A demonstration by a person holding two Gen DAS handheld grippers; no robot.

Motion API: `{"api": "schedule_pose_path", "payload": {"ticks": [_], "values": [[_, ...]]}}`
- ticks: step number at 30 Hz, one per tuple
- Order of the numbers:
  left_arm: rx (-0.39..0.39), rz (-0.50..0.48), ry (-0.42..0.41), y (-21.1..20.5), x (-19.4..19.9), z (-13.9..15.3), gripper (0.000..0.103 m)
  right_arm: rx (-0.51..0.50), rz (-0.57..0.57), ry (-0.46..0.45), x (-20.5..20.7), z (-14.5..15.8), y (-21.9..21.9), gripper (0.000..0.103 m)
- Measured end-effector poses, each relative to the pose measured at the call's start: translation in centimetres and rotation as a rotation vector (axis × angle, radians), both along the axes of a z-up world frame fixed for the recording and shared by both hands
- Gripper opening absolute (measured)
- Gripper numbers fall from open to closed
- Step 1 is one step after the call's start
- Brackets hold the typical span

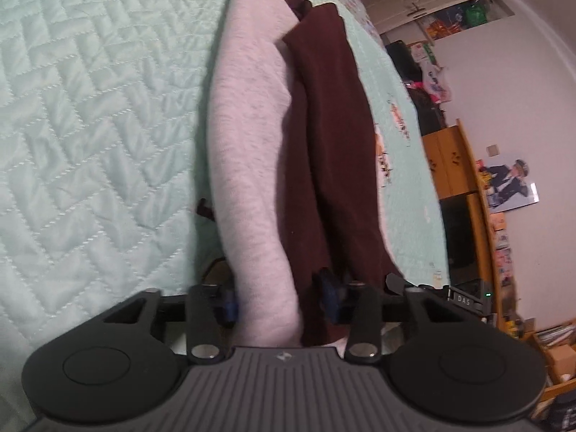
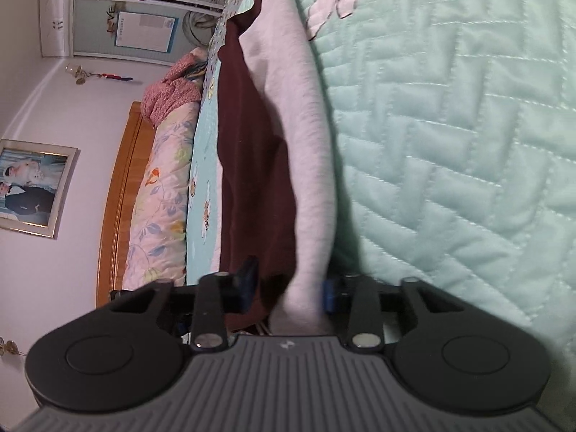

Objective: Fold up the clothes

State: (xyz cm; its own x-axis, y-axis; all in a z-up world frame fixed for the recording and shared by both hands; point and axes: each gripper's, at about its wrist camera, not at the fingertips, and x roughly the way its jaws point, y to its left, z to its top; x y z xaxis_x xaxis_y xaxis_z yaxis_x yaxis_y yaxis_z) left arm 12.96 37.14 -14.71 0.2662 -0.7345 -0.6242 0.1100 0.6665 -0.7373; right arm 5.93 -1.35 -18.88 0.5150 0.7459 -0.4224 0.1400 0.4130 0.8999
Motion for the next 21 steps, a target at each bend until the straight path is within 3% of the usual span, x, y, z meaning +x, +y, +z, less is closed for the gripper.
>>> {"api": "schedule_pose_path", "payload": {"ticks": [2, 7, 10, 16, 19, 21], "values": [[0.016, 0.012, -0.007, 0.0, -0.2, 0.1, 0.026, -0.019, 0.003, -0.003, -0.1, 0.1, 0.1, 0.025], [0.081, 0.028, -0.058, -0.6, -0.9, 1.1, 0.016, -0.087, 0.010, -0.022, -0.3, 1.0, 0.7, 0.021], [0.111, 0.024, -0.112, -0.7, -1.4, 2.3, 0.015, -0.089, -0.008, -0.043, -0.7, 1.7, 0.9, 0.019], [-0.010, 0.089, -0.127, 1.3, -1.4, 3.1, 0.015, 0.023, -0.036, -0.107, -1.3, 3.0, 0.3, 0.018], [0.065, 0.082, -0.061, 1.3, -0.8, 1.4, 0.016, -0.085, -0.009, -0.067, -0.9, 2.5, 0.3, 0.018], [0.066, 0.092, -0.051, 1.4, -0.9, 0.8, 0.016, -0.141, 0.005, -0.042, -0.7, 1.7, 0.4, 0.018]]}}
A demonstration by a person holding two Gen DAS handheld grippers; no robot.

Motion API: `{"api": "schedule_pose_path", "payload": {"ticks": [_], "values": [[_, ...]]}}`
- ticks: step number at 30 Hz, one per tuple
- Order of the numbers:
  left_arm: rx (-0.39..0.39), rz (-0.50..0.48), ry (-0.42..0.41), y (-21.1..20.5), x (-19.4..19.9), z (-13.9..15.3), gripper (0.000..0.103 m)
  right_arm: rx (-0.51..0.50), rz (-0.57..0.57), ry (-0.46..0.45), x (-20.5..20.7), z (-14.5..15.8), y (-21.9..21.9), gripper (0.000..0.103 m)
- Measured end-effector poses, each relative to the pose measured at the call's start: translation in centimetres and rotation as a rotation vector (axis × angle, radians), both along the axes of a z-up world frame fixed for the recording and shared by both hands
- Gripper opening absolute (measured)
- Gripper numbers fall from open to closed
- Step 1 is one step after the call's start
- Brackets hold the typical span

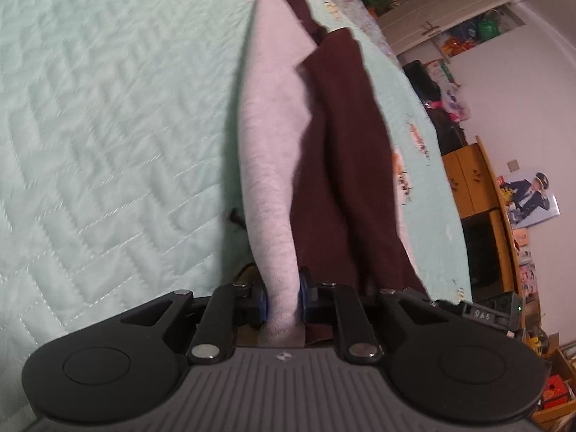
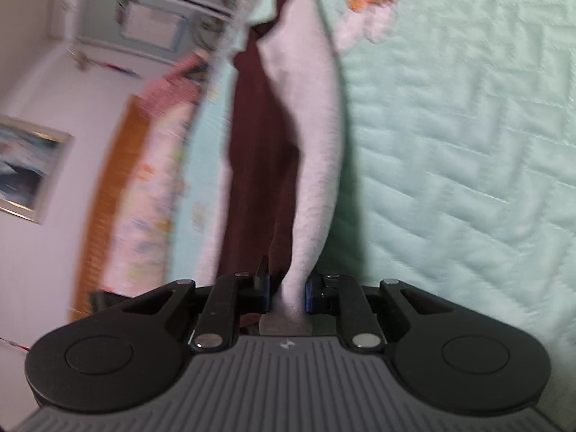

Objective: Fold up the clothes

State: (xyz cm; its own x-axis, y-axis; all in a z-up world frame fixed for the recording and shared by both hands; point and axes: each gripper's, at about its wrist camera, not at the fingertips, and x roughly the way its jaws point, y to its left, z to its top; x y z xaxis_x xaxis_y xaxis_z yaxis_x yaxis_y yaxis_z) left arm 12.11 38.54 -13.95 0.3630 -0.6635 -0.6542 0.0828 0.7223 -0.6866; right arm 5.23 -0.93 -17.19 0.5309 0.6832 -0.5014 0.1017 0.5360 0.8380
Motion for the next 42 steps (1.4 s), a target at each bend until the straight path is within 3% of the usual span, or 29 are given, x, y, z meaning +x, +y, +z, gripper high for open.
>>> {"api": "schedule_pose_path", "payload": {"ticks": [6, 9, 12, 15, 19, 22, 27, 35, 39, 42], "values": [[0.022, -0.013, -0.031, 0.1, -0.1, 0.5, 0.018, 0.017, -0.017, -0.002, -0.4, -0.4, -0.3, 0.019], [0.078, -0.037, -0.094, -0.1, -0.9, 1.9, 0.019, 0.028, -0.027, 0.006, -0.9, -0.1, -0.5, 0.026], [0.138, -0.034, -0.158, -0.3, -2.4, 3.1, 0.020, -0.022, -0.035, -0.027, -2.1, 1.1, -0.5, 0.039], [0.185, -0.017, -0.208, -0.4, -3.8, 4.0, 0.023, -0.132, -0.020, -0.089, -3.6, 2.8, -0.1, 0.053], [0.306, -0.046, -0.304, -1.7, -5.8, 5.2, 0.026, -0.326, 0.024, -0.181, -5.1, 4.9, 1.3, 0.055], [0.411, -0.110, -0.391, -3.0, -7.3, 5.8, 0.036, -0.526, 0.075, -0.258, -6.0, 6.0, 2.9, 0.056], [0.542, -0.188, -0.473, -4.7, -8.6, 5.6, 0.040, -0.759, 0.162, -0.317, -6.7, 5.8, 5.4, 0.059], [0.630, -0.223, -0.510, -5.3, -9.1, 4.5, 0.041, -0.970, 0.112, -0.423, -7.9, 6.0, 7.6, 0.059], [0.685, -0.266, -0.546, -6.1, -9.5, 4.1, 0.044, -1.036, 0.112, -0.450, -7.7, 5.9, 8.1, 0.066], [0.677, -0.267, -0.552, -6.2, -9.4, 4.2, 0.045, -1.048, 0.155, -0.458, -7.7, 5.8, 8.7, 0.066]]}}
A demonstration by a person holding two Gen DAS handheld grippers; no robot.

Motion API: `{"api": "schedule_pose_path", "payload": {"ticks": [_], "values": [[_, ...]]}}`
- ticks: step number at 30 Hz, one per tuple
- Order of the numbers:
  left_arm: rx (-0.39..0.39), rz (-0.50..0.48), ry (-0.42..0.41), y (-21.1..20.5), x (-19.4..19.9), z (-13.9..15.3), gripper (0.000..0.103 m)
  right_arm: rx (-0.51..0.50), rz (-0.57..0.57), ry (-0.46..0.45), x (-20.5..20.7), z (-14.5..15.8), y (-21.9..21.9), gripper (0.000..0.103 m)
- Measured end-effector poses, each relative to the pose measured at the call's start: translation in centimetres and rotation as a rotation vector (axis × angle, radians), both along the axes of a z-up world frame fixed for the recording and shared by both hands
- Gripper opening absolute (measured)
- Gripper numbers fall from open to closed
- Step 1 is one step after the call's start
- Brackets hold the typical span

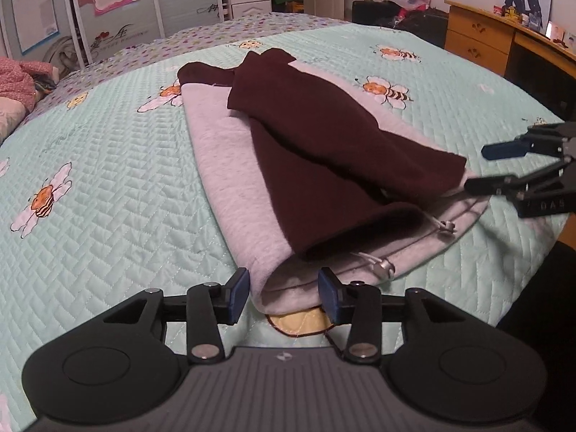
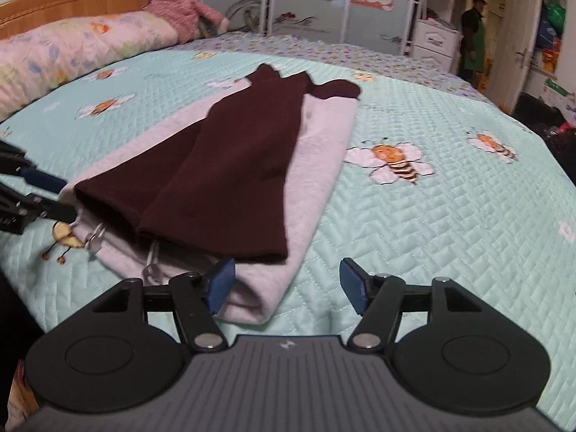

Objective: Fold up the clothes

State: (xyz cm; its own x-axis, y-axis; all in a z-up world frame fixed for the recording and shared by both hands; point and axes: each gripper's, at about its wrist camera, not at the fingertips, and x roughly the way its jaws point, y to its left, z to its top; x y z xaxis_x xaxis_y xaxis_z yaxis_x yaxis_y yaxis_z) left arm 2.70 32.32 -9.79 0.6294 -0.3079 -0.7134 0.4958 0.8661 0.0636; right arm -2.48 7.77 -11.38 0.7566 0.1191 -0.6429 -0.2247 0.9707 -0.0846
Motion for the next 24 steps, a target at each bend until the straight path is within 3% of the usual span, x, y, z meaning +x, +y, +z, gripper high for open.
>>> {"api": "schedule_pose_path", "payload": {"ticks": [5, 13, 22, 24], "values": [[0.047, -0.023, -0.042, -0.5, -0.4, -0.2, 0.045, -0.116, 0.037, -0.006, -0.7, -0.7, 1.3, 0.066], [0.105, -0.017, -0.115, -1.6, -0.5, 0.1, 0.047, -0.160, -0.001, -0.037, 0.0, -0.8, 2.5, 0.067], [0.300, 0.047, -0.190, -2.3, -0.3, -0.9, 0.052, -0.324, 0.027, -0.088, -0.5, -1.3, 3.3, 0.077], [0.278, 0.063, -0.170, -2.1, 0.0, -0.7, 0.053, -0.327, 0.019, -0.092, -0.4, -1.2, 3.3, 0.078]]}}
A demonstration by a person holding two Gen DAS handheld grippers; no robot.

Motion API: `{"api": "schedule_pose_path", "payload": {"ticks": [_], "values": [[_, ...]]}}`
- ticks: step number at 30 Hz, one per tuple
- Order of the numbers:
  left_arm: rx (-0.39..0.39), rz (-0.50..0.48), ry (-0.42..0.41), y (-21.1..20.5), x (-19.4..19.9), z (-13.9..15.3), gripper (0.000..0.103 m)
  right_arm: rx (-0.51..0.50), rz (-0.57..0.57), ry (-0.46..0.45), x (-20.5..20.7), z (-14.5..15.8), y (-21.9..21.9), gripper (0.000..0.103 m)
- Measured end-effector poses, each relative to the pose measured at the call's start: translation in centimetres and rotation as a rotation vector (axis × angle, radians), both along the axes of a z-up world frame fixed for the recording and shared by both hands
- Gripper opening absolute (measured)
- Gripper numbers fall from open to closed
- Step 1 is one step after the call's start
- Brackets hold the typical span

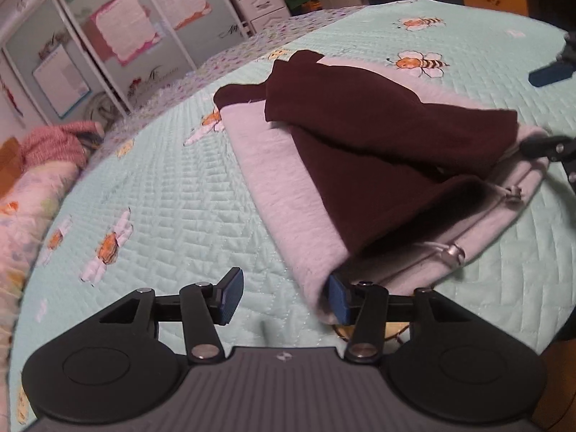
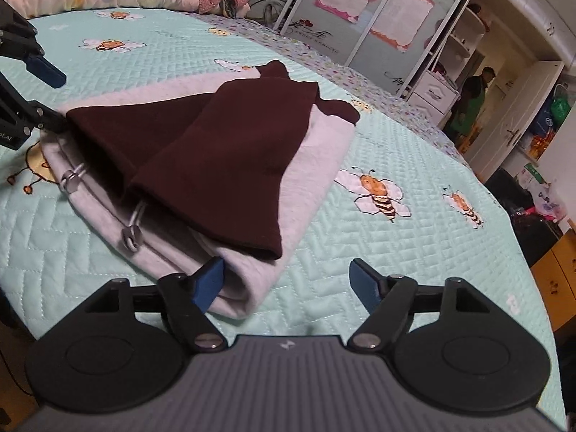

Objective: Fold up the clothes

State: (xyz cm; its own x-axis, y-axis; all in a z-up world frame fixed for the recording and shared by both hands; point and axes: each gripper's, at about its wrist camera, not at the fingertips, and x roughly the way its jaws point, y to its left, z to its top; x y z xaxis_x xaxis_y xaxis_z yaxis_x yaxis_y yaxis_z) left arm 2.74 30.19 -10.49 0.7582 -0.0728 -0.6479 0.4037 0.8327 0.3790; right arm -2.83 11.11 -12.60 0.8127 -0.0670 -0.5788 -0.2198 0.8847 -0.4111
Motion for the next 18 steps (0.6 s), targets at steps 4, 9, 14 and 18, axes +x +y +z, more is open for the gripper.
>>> {"api": "schedule_pose_path", "payload": {"ticks": [4, 9, 14, 18], "values": [[0.006, 0.018, -0.005, -0.7, 0.7, 0.1, 0.053, -0.032, 0.023, -0.018, 0.3, -0.1, 1.0, 0.078], [0.037, 0.029, -0.016, -1.2, 0.9, -0.7, 0.054, -0.100, 0.048, -0.032, 0.4, -0.5, 2.0, 0.080], [-0.049, 0.098, 0.017, 0.3, 1.2, -0.2, 0.054, -0.084, 0.028, -0.028, -0.3, -0.2, 0.9, 0.080], [-0.009, 0.073, 0.005, -0.5, 1.0, -0.3, 0.053, -0.110, 0.053, -0.019, -0.7, -0.2, 1.0, 0.080]]}}
